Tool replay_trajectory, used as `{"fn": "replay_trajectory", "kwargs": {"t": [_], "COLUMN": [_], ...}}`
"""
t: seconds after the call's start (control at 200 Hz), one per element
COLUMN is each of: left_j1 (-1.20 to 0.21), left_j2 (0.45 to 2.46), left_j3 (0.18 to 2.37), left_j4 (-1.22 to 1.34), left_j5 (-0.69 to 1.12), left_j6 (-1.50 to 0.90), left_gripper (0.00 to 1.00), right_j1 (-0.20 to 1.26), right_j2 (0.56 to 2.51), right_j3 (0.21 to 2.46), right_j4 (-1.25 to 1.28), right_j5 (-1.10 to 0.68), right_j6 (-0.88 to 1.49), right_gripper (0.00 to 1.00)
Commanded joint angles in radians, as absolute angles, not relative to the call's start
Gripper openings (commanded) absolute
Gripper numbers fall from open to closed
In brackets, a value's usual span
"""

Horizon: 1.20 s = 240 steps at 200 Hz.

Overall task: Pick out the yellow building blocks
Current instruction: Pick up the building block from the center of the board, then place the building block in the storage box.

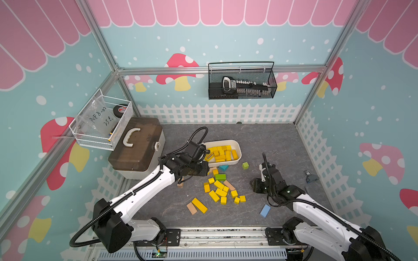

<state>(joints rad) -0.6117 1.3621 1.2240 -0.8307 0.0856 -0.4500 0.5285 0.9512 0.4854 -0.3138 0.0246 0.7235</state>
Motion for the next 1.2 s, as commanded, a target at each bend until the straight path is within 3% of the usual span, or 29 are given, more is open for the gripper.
{"fn": "replay_trajectory", "kwargs": {"t": [0.0, 0.405, 0.836, 1.196], "left_j1": [-0.555, -0.478, -0.435, -0.437], "left_j2": [1.477, 1.915, 1.992, 1.968], "left_j3": [1.342, 1.71, 1.706, 1.688], "left_j4": [-0.856, -0.979, -0.965, -0.948], "left_j5": [0.173, 0.189, 0.18, 0.208], "left_j6": [-0.37, -0.198, -0.168, -0.178], "left_gripper": [0.32, 0.3, 0.31, 0.48], "right_j1": [0.516, 0.495, 0.494, 0.494], "right_j2": [0.958, 1.011, 1.056, 1.061], "right_j3": [0.484, 0.516, 0.534, 0.533], "right_j4": [-0.317, -0.287, -0.279, -0.28], "right_j5": [0.02, 0.055, 0.053, 0.057], "right_j6": [0.738, 0.782, 0.778, 0.788], "right_gripper": [0.5, 0.51, 0.51, 0.52]}}
